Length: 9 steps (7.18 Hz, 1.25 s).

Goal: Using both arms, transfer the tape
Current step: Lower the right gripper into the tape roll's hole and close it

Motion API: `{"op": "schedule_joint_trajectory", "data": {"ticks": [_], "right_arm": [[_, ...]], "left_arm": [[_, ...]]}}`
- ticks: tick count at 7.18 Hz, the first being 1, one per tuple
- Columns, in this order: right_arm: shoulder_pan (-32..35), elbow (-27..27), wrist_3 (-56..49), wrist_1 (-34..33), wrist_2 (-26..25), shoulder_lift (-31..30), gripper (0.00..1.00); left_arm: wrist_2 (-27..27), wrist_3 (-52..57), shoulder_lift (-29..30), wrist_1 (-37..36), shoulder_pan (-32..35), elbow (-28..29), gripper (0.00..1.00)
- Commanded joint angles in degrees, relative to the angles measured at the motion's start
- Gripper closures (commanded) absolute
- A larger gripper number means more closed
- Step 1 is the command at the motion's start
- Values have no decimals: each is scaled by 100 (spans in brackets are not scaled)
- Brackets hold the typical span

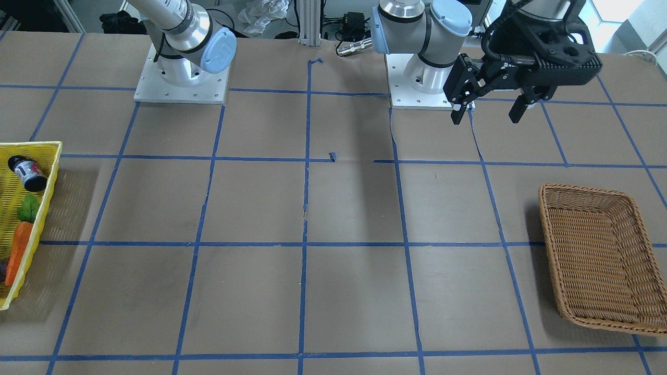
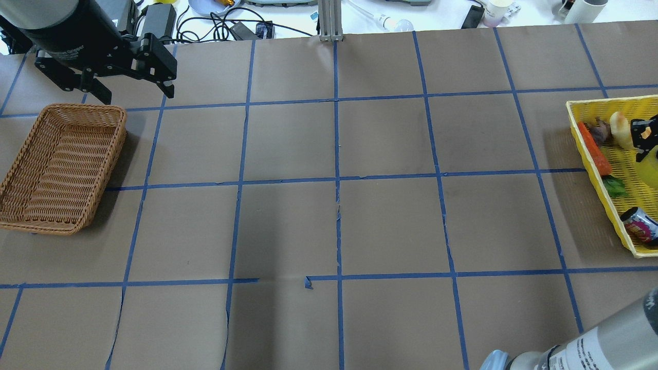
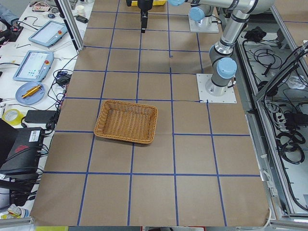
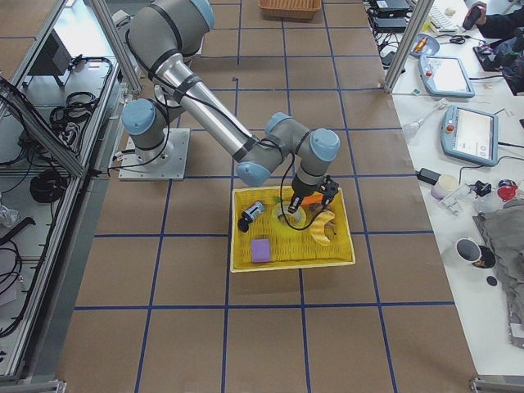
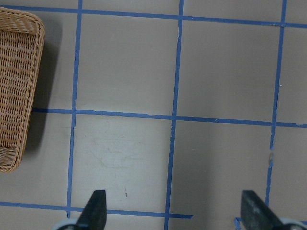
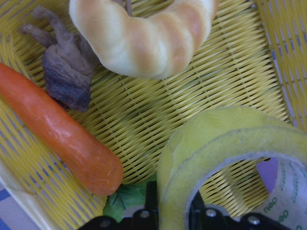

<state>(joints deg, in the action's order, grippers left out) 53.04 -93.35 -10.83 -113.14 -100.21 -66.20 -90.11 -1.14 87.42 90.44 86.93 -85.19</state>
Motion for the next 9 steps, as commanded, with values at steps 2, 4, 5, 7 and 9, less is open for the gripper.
{"op": "schedule_joint_trajectory", "data": {"ticks": [2, 4, 5, 7, 9], "right_arm": [[31, 10, -7, 117, 20, -147, 100], [40, 10, -33, 135, 20, -218, 100], [48, 53, -68, 135, 20, -270, 100], [75, 360, -104, 677, 28, -341, 100], [783, 440, -7, 925, 72, -621, 100]], "left_arm": [[-7, 0, -6, 0, -1, -15, 0], [2, 0, -6, 0, -1, -6, 0], [2, 0, -6, 0, -1, -6, 0], [2, -35, -6, 0, 8, -15, 0], [2, -27, -6, 0, -1, -6, 0]]}}
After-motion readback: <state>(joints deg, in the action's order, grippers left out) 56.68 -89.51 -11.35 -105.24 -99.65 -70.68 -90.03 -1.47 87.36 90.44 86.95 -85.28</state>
